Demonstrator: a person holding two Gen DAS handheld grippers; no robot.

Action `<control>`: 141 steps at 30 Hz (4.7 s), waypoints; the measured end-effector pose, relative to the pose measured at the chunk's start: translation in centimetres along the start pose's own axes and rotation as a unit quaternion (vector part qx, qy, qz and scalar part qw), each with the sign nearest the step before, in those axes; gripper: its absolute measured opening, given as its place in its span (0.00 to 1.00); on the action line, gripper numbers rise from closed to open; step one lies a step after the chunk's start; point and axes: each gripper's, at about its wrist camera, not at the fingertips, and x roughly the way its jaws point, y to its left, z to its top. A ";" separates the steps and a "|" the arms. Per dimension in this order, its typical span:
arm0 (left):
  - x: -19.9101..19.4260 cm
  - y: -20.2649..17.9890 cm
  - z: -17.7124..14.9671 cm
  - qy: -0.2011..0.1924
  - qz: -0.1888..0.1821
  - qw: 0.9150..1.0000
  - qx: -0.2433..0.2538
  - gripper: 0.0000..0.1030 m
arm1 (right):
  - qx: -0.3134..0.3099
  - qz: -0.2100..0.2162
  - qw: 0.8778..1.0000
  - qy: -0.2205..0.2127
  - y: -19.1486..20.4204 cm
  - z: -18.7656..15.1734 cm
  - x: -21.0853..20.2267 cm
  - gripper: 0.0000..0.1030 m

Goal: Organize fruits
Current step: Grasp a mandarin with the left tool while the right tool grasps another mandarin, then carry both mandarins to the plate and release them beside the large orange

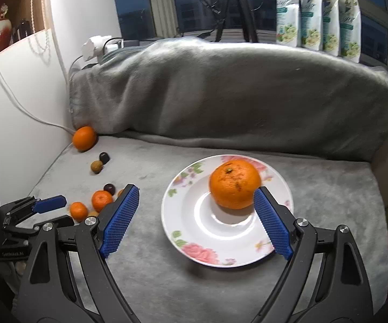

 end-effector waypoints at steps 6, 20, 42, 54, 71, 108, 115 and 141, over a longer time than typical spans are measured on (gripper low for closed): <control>-1.0 2.8 -1.4 0.007 0.030 0.999 -0.023 0.60 | -0.004 0.023 1.000 0.016 1.0 -0.4 1.0 0.87; -0.8 5.9 -3.1 0.022 0.036 0.997 -0.060 0.59 | -0.033 0.074 0.995 0.059 3.9 0.2 4.1 0.79; 1.3 6.9 -3.2 0.043 0.011 0.997 -0.067 0.50 | -0.046 0.175 0.971 0.156 9.8 0.2 11.2 0.52; 2.6 6.9 -3.0 0.051 0.013 0.997 -0.059 0.47 | -0.064 0.185 0.961 0.193 12.4 -0.5 14.1 0.52; 3.8 6.8 -3.2 0.062 0.011 0.996 -0.057 0.38 | -0.104 0.169 0.954 0.223 14.4 -1.1 15.9 0.50; 0.9 5.5 -1.7 0.015 0.006 0.998 -0.056 0.33 | -0.041 0.145 0.980 0.127 7.8 1.1 7.9 0.42; 1.3 3.5 -0.3 0.005 -0.011 0.999 -0.042 0.33 | -0.026 0.111 0.988 0.108 4.1 0.0 5.2 0.42; 7.1 -4.4 3.3 0.027 -0.075 0.997 0.016 0.33 | -0.005 0.025 0.994 0.106 -3.7 -3.0 2.7 0.42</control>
